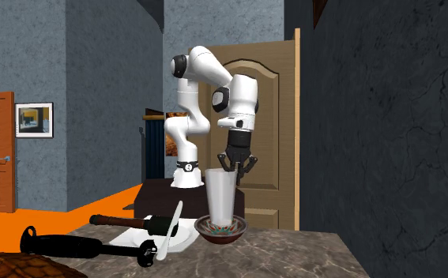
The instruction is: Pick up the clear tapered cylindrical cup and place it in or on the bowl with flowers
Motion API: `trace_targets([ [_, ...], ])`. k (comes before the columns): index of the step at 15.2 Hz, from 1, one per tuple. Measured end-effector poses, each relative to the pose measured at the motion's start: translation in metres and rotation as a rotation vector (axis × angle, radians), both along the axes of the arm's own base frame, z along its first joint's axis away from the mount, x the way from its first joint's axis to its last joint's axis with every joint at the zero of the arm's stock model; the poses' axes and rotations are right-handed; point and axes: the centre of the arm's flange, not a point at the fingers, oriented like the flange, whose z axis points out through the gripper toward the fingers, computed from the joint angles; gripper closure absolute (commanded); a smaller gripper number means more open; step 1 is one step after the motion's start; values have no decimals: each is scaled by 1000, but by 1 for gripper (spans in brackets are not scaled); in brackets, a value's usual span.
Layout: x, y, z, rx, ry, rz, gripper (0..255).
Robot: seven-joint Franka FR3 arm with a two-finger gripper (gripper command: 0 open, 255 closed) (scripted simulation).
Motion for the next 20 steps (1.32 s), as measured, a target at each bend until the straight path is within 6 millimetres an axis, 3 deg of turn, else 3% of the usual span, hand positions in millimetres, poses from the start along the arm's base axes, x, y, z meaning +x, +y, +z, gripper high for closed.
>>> trace_targets([
  [3, 0, 0, 0, 0, 0, 0, 255],
  [4, 0, 0, 0, 0, 0, 0, 0],
  [10, 0, 0, 0, 0, -1, 0, 0],
  [15, 2, 5, 44, 0, -2, 0, 0],
  [20, 1, 5, 49, 0, -1, 0, 0],
])
